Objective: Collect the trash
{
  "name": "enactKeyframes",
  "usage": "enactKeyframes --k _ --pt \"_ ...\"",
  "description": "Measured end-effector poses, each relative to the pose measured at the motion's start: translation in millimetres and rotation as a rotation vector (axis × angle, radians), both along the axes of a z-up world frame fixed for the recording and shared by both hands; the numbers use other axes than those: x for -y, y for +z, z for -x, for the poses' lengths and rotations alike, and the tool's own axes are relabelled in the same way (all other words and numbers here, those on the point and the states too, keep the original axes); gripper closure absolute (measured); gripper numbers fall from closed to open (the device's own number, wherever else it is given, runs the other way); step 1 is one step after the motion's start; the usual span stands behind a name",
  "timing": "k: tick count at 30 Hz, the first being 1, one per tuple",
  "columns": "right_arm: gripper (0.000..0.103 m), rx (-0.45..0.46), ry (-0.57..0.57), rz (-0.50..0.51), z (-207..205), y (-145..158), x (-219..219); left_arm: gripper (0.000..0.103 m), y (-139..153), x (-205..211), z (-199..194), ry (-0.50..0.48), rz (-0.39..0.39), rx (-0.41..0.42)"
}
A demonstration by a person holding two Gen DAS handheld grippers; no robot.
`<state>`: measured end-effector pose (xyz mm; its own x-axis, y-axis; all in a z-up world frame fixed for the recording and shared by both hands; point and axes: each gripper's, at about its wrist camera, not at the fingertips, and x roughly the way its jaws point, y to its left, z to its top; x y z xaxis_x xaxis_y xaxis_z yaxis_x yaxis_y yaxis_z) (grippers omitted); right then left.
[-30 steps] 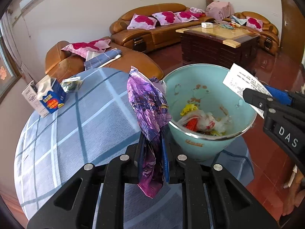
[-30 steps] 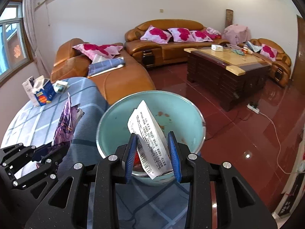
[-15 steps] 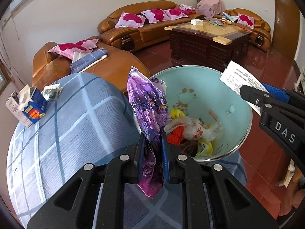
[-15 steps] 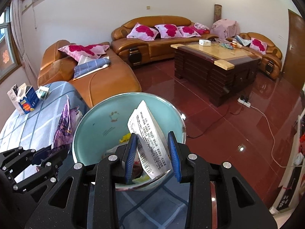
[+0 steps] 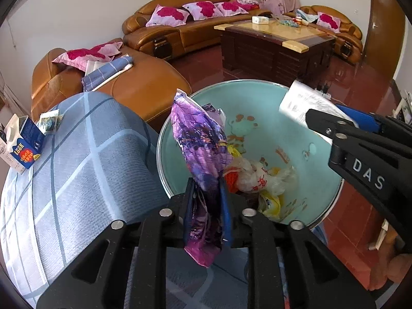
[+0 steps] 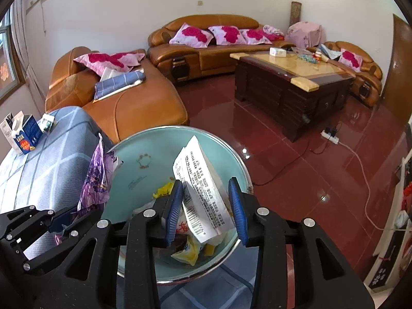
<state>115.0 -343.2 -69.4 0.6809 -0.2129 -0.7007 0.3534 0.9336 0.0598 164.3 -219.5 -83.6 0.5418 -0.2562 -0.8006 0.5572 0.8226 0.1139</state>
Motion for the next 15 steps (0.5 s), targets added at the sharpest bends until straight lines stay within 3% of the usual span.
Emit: enactKeyframes --k 1,3,4,9,12,15 --pt "0.064 0.000 0.004 -0.013 -3 -1 2 0.077 0 0 0 0.001 -0.003 0.005" --pt "0.057 0.010 0.010 -0.035 -5 0 5 0.063 0 -1 1 0.008 -0.008 0.018" --pt "0.049 0.021 0.011 -0.044 -5 2 6 0.054 1 -2 1 0.013 -0.004 0.020" --pt "0.048 0.077 -0.027 -0.055 7 16 11 0.050 12 -10 3 0.052 0.011 0.048" --pt "0.046 0.103 -0.047 -0.063 17 20 9 0.039 15 -16 5 0.087 0.032 0.047" --pt "0.032 0.110 -0.069 -0.050 29 20 5 0.037 17 -21 9 0.096 0.038 0.057"
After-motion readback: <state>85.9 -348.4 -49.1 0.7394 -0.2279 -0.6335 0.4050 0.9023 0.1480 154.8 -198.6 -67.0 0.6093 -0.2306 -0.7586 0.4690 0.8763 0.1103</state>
